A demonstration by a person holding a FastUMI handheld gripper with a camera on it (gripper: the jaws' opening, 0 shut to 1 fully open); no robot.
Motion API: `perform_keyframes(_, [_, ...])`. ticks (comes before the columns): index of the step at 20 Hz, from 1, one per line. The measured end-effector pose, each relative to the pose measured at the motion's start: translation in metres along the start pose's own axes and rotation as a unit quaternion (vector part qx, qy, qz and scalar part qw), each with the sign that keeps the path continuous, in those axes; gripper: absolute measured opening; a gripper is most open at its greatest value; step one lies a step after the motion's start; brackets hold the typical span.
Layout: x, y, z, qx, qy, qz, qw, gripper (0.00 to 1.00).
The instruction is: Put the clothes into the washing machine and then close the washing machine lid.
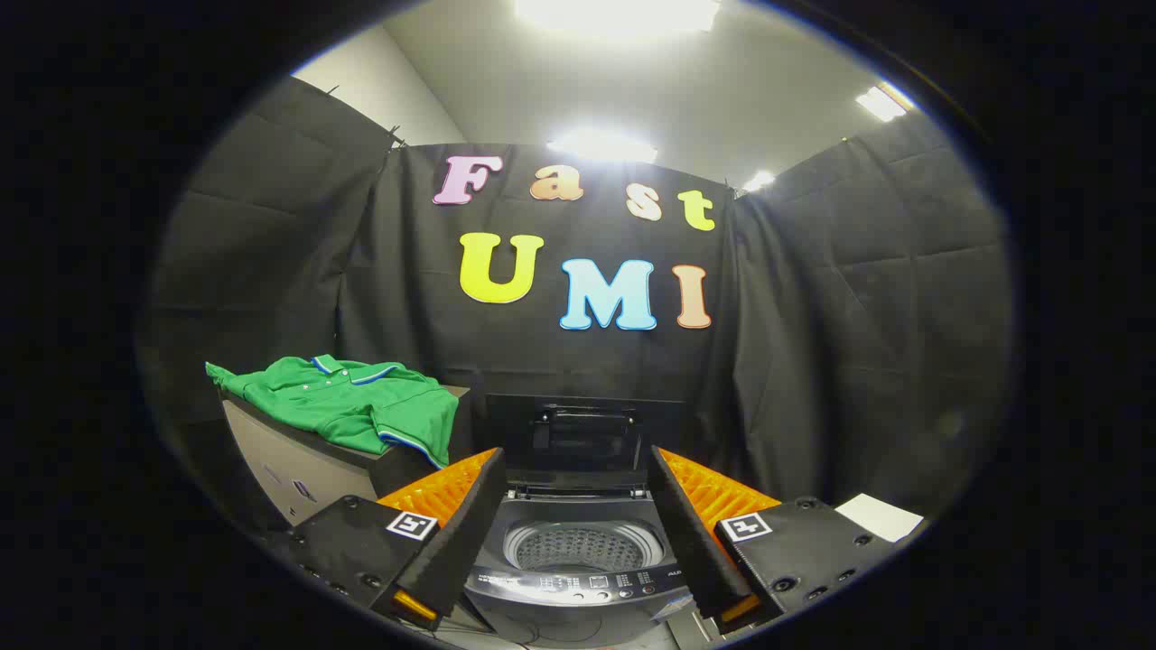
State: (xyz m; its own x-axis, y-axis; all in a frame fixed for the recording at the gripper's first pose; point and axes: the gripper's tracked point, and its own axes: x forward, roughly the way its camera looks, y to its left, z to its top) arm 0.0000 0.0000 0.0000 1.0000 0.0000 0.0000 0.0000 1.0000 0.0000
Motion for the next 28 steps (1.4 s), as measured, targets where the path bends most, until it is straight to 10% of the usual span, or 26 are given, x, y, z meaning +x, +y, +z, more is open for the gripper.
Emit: perform_keyframes(28, [0.010, 0.014, -0.001, 0.010, 0.005, 0.022, 1.000, 0.98])
